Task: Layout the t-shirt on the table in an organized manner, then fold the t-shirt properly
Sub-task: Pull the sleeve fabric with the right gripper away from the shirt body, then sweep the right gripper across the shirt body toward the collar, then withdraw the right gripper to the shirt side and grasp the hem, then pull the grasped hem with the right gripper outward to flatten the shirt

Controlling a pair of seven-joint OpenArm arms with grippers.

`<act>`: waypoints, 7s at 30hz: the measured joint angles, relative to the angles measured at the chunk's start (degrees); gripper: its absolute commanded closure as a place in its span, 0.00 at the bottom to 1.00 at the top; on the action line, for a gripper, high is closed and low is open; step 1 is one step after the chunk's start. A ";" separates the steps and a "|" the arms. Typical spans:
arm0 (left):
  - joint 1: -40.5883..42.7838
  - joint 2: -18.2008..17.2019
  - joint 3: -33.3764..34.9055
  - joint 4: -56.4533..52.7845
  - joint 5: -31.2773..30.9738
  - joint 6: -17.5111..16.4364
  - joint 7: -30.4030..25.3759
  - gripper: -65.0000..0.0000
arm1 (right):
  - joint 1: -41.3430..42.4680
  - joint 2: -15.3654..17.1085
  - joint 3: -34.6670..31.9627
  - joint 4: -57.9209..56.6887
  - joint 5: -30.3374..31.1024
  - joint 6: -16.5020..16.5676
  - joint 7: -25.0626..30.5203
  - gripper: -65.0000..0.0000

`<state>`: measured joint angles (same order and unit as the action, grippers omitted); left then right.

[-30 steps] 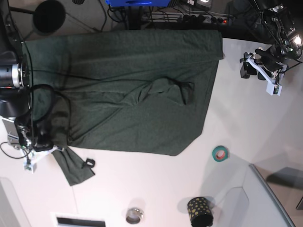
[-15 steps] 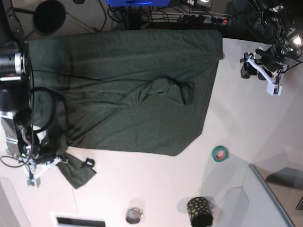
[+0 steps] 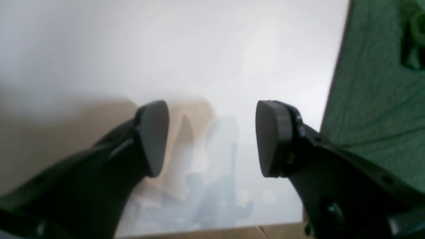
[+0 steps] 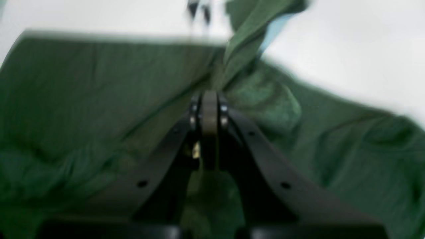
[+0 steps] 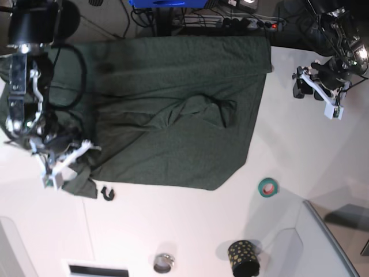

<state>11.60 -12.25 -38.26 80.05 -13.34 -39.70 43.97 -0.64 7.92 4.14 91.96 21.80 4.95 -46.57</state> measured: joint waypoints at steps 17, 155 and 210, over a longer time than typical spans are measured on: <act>-0.17 -0.04 0.02 -0.04 0.07 0.02 0.07 0.39 | 13.14 -1.97 6.69 -8.68 -0.61 -0.09 -5.16 0.58; 1.16 3.37 15.10 7.30 0.07 0.02 0.17 0.39 | 15.21 3.48 18.82 -36.92 -1.88 -3.87 8.04 1.00; 2.56 1.66 12.17 5.97 0.04 0.00 0.02 0.39 | 26.29 10.10 18.73 -47.91 -2.08 0.09 20.28 0.61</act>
<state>14.15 -10.59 -26.09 86.02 -13.30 -39.70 43.99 25.65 18.02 22.87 44.05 19.73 5.04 -26.28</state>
